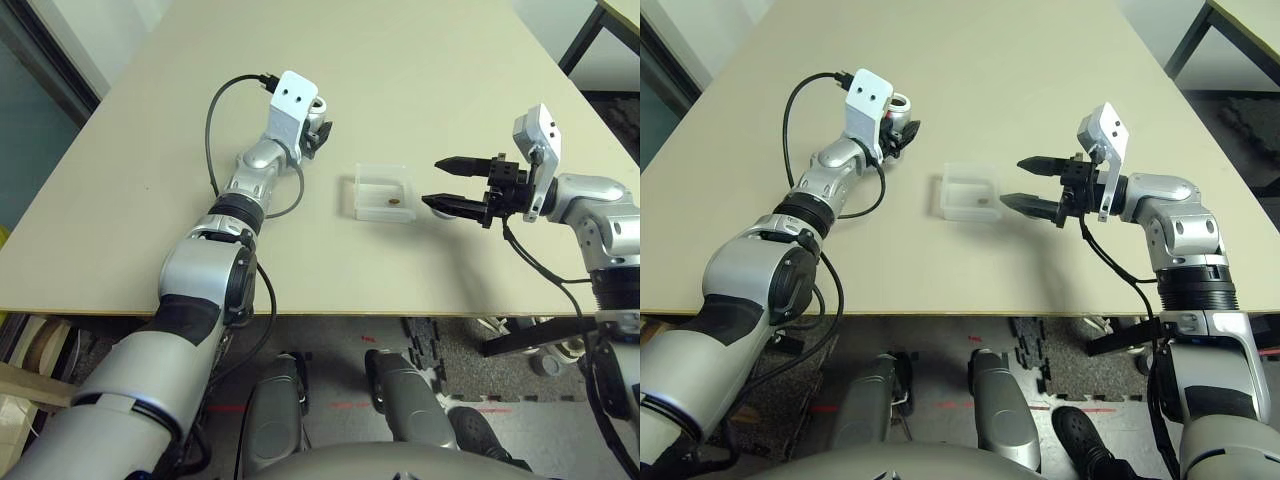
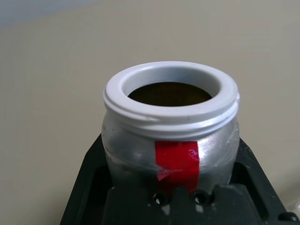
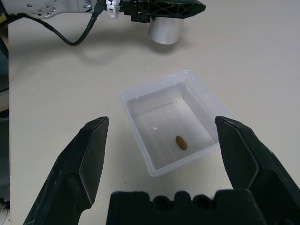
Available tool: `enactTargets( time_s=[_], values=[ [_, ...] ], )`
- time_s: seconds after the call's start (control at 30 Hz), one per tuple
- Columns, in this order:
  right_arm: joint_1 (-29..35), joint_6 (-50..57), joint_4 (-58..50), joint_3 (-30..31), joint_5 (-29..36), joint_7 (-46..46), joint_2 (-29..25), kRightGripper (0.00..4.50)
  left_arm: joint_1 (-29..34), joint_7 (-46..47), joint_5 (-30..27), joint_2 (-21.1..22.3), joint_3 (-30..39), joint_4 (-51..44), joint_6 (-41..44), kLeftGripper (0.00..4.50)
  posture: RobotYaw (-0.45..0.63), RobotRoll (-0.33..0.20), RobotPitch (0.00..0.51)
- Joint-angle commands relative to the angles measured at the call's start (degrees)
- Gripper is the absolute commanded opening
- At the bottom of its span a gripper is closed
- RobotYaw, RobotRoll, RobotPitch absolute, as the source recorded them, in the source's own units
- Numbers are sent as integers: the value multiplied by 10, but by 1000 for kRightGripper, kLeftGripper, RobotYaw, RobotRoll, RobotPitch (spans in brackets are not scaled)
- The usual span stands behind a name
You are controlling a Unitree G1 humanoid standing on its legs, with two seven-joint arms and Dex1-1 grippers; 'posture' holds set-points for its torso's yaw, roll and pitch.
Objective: Pour the medicine from the bottle into the box.
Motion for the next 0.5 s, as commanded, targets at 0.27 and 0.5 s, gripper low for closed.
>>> enactTargets(
  time_s=[0.27, 0.5],
  values=[
    [8, 7, -19, 6, -1, 2, -11, 4500, 51, -35, -32, -26, 17, -6, -62, 2640, -235, 0, 155],
    [12, 13, -27, 3, 2, 2, -18, 4500, 64, -13, -13, -28, 0, -2, -78, 2640, -248, 0, 157]
  ],
)
